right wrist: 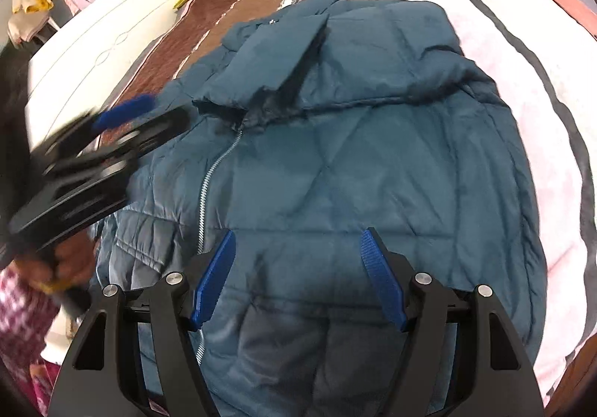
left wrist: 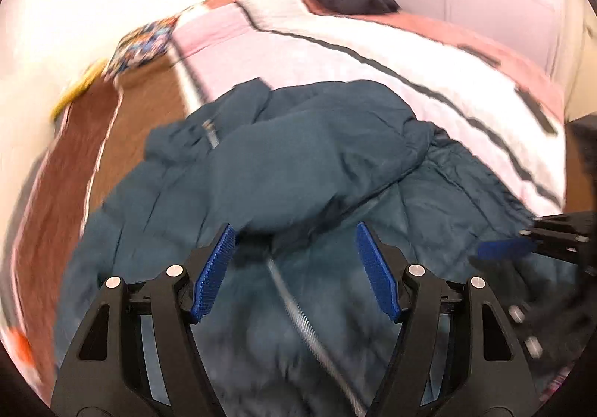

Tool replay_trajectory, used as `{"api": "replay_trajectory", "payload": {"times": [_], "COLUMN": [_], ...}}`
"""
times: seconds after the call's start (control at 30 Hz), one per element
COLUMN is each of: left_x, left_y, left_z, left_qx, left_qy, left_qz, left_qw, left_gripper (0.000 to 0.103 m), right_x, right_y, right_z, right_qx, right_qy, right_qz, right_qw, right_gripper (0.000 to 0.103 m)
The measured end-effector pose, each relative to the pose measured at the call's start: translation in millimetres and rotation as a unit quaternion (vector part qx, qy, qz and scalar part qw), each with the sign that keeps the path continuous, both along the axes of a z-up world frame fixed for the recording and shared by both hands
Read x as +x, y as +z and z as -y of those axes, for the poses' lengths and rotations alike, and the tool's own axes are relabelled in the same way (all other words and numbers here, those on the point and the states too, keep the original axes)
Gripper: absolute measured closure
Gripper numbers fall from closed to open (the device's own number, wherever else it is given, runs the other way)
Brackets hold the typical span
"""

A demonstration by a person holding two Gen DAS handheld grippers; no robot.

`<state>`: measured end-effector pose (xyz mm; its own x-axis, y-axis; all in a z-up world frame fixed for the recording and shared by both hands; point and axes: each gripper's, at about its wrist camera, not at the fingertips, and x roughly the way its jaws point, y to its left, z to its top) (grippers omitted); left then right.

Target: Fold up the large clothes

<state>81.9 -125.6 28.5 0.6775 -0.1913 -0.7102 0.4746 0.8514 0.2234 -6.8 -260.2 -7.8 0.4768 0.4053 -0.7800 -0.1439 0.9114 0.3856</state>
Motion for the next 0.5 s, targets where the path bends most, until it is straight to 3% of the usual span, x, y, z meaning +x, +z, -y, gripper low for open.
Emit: {"api": "replay_trajectory", "payload": {"times": [0.17,0.2,0.23,0.27,0.33,0.5], "left_x": [24.7,29.5,35.4,42.5,49.4,55.6], "left_y": [-19.3,-22.4,-24.4,-25.5,-21.9,3.5], "left_z": [39.6,42.4,43.6,42.2,31.4,-20.4], "left_qx": [0.057,0.061,0.064,0.059,0.031,-0.041], "left_qy": [-0.017,-0.012,-0.002,0.005,0.03,0.111], "left_qz": [0.01,0.011,0.012,-0.002,-0.02,-0.015], "left_qw": [0.9982,0.998,0.9979,0.9982,0.9988,0.9929], "left_gripper": [0.036,0.042,0.058,0.065,0.089,0.091], "right_x": [-3.7,-4.2,-3.7,-3.8,-3.1,-3.2], "right_y": [1.8,1.6,0.5,-0.5,-2.2,-7.3], "right_z": [13.2,16.6,19.2,20.8,22.8,24.0], "right_qx": [0.013,0.017,0.021,0.022,0.027,0.031], "right_qy": [-0.008,-0.01,-0.012,-0.014,-0.016,-0.017], "right_qz": [0.014,0.014,0.014,0.013,0.011,0.005], "right_qw": [1.0,1.0,1.0,1.0,0.999,0.999], "right_gripper": [0.034,0.034,0.034,0.034,0.034,0.034]}}
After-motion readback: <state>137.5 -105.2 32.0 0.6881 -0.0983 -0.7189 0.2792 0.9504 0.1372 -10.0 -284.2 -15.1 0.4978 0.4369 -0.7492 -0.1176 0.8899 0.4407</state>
